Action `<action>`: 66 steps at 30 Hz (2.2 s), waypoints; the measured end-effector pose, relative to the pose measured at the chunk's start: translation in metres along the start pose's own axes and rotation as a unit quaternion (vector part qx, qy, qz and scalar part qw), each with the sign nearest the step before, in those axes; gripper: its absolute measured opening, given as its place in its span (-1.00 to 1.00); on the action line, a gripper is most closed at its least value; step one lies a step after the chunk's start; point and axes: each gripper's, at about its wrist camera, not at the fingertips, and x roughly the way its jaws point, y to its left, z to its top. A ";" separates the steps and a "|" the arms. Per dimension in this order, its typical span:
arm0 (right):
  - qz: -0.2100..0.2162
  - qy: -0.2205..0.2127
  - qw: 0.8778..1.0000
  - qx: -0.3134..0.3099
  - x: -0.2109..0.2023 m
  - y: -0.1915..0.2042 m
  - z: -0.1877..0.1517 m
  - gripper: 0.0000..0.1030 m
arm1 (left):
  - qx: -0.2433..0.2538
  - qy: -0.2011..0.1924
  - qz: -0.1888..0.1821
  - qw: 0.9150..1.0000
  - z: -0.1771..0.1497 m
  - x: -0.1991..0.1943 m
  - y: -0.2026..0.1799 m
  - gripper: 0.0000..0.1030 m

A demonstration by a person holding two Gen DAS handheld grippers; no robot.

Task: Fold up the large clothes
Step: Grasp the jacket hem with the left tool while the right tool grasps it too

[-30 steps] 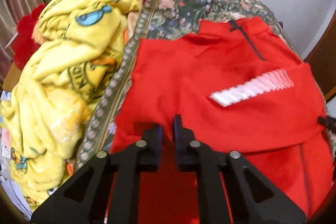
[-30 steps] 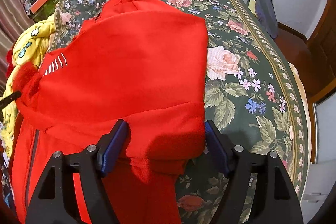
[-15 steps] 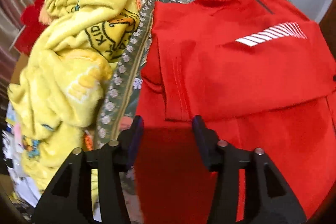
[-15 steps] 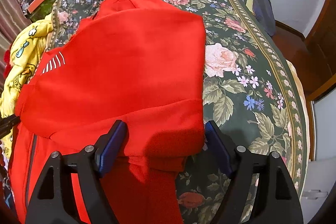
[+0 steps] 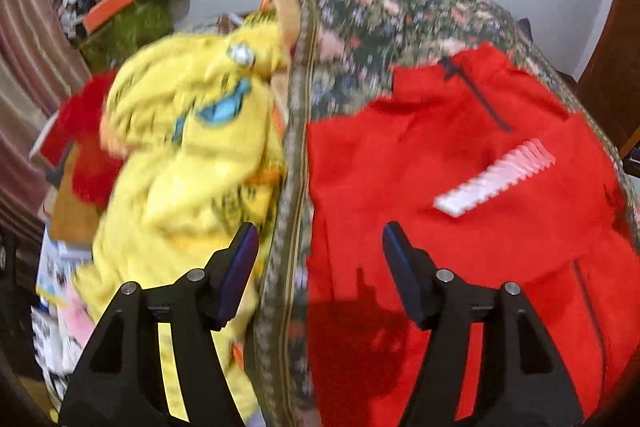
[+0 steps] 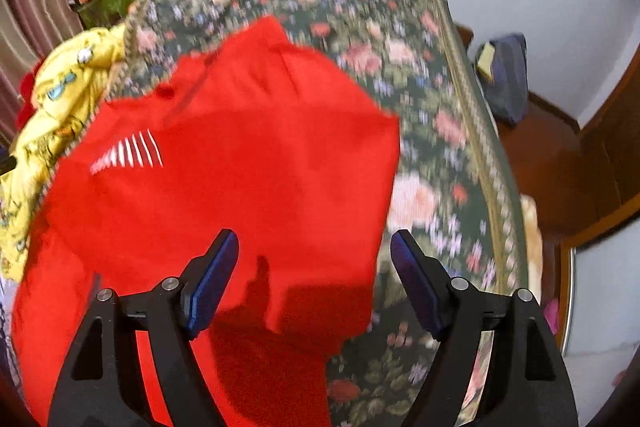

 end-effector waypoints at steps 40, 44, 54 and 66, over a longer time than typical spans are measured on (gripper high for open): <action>0.066 0.041 0.995 -0.056 0.190 0.047 0.157 0.43 | 0.019 0.099 -0.116 0.988 0.130 0.272 -0.096 -0.11; 0.063 0.030 0.994 -0.083 0.183 0.059 0.154 -0.11 | 0.008 0.093 -0.131 0.987 0.125 0.266 -0.107 -0.67; 0.102 0.007 0.991 -0.085 0.137 0.065 0.146 -0.84 | 0.039 0.037 -0.110 0.992 0.131 0.189 -0.125 -1.00; 0.144 -0.048 0.985 -0.085 0.027 0.079 0.096 -0.86 | 0.056 -0.026 -0.130 0.990 0.097 0.047 -0.079 -1.00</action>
